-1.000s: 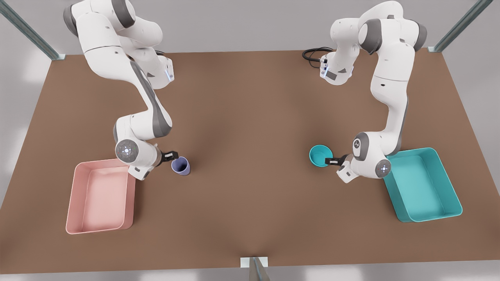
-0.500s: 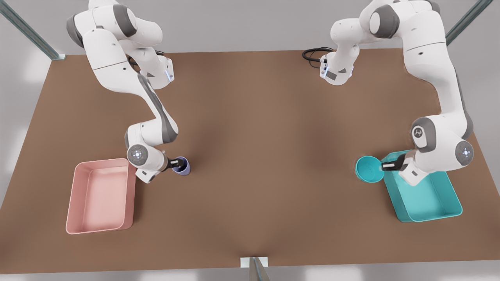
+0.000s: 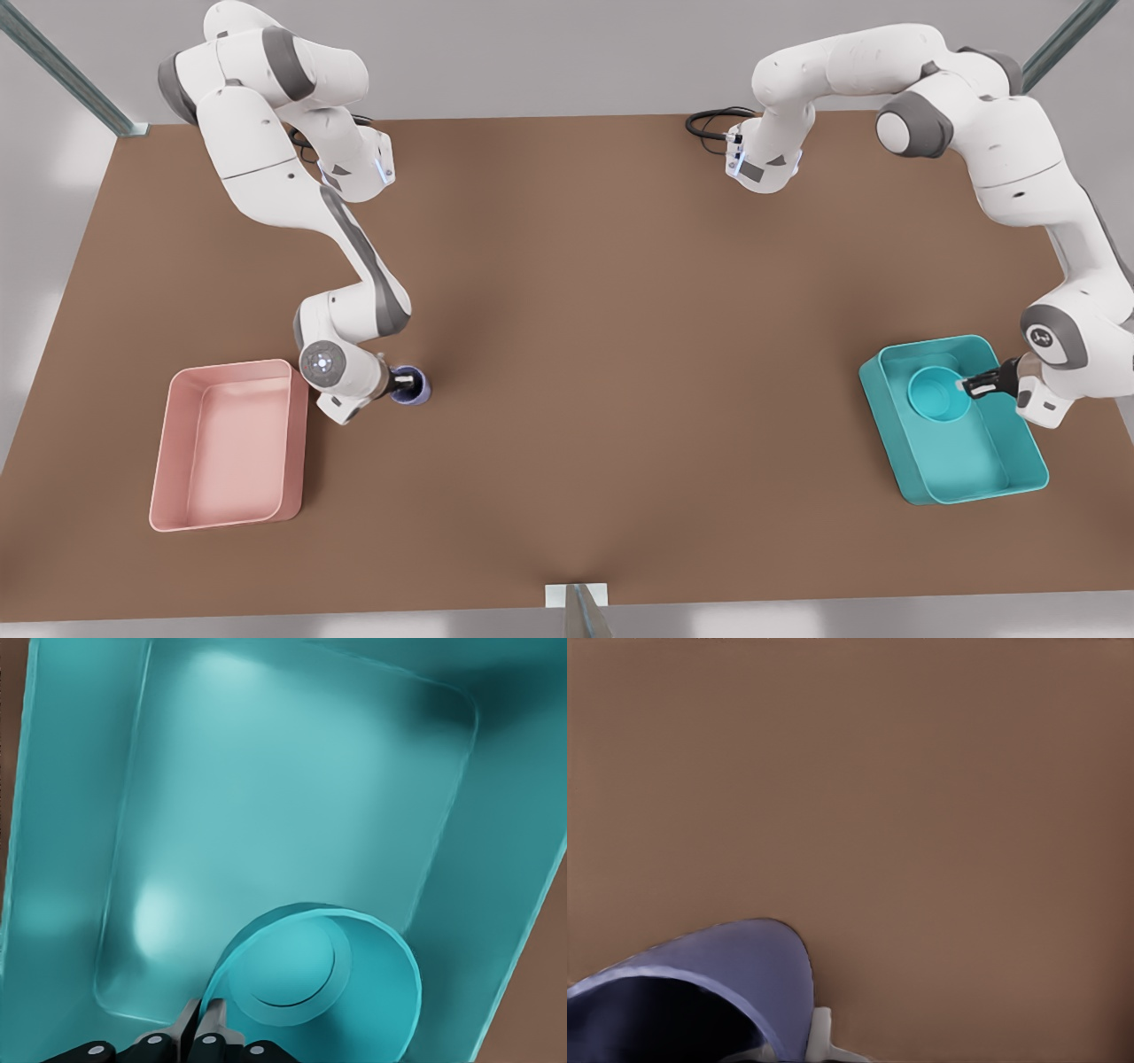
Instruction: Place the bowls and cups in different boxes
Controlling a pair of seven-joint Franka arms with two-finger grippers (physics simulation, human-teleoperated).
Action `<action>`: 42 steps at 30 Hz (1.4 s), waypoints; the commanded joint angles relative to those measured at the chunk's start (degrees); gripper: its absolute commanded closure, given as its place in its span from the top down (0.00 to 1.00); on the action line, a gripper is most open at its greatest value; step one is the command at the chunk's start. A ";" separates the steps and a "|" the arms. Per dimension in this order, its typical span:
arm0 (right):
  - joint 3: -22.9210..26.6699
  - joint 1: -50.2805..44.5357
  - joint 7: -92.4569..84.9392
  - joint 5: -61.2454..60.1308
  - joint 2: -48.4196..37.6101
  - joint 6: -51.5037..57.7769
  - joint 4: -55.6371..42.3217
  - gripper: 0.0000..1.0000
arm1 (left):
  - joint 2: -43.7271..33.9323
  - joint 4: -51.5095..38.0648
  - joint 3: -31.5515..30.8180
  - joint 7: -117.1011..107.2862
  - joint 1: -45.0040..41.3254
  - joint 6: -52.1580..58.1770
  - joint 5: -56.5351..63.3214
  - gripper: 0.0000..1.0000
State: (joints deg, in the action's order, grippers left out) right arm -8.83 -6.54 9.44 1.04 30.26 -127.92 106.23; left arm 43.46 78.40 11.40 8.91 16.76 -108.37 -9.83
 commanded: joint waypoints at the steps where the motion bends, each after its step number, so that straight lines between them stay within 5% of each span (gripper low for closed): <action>1: -0.05 0.12 1.55 0.45 -0.29 0.83 -0.15 0.21 | 0.92 0.00 0.12 4.53 0.29 -4.74 -0.10 0.21; 4: -0.14 1.00 -0.11 0.36 -2.92 5.65 -4.62 0.21 | 2.59 0.00 0.12 4.53 0.46 -6.59 -0.10 0.21; 5: -0.22 2.41 -5.55 -0.16 -4.76 7.95 -7.17 0.21 | 2.94 0.00 0.12 4.53 0.46 -7.20 -0.10 0.31; 6: -0.22 4.17 -11.54 -0.17 -5.47 8.04 -8.58 0.21 | 2.94 0.00 0.12 4.53 0.46 -7.20 -0.19 0.86; 7: -0.14 6.10 -16.63 -0.25 -5.74 8.21 -10.16 0.21 | 2.15 -0.09 0.12 4.53 0.37 -6.68 -0.01 1.00; 9: 0.04 11.72 -27.70 -0.17 -4.51 10.49 -14.12 0.21 | -1.71 -0.44 0.21 4.27 -0.15 -2.91 3.68 1.00; 11: 0.21 16.11 -34.57 0.45 -3.80 12.60 -17.37 0.21 | -15.23 -0.44 -0.76 -2.03 -4.18 15.08 11.14 1.00; 14: 1.80 21.48 -42.13 0.19 -2.31 15.68 -20.45 0.21 | -27.82 -0.26 -11.13 -6.45 -14.48 27.95 12.73 1.00; 16: 1.80 24.20 -42.66 0.62 0.76 15.60 -20.45 0.21 | -29.67 -0.61 -15.70 -6.80 -15.62 30.76 16.34 1.00; 21: 1.80 25.79 -44.94 0.36 11.14 11.65 -26.16 0.21 | -29.67 -3.08 -15.79 -6.54 -16.41 33.49 16.78 1.00; 28: 1.71 25.70 -44.33 0.45 13.25 7.77 -25.72 0.21 | -29.75 -2.99 -15.79 -6.54 -15.62 34.89 15.81 1.00; 29: 1.71 25.70 -44.24 0.27 13.34 7.77 -25.55 0.68 | -29.75 -2.99 -15.79 -6.54 -15.62 34.89 15.81 1.00; 30: 1.71 25.79 -44.33 0.36 13.95 7.77 -25.55 1.00 | -29.67 -2.99 -15.79 -6.54 -15.62 34.89 15.81 1.00; 37: 1.27 25.97 -44.68 -0.08 12.90 9.61 -25.55 1.00 | -29.05 -2.46 -15.97 -6.72 -16.24 35.33 15.72 1.00; 42: 0.48 25.26 -41.09 -3.33 -1.42 31.06 -25.72 0.99 | -29.05 -2.55 -16.05 -6.63 -16.33 36.83 14.23 1.00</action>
State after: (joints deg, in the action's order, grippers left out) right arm -8.22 18.66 -26.69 -0.26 30.75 -110.06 80.56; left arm 14.47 75.87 -4.64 4.05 0.44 -72.81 4.97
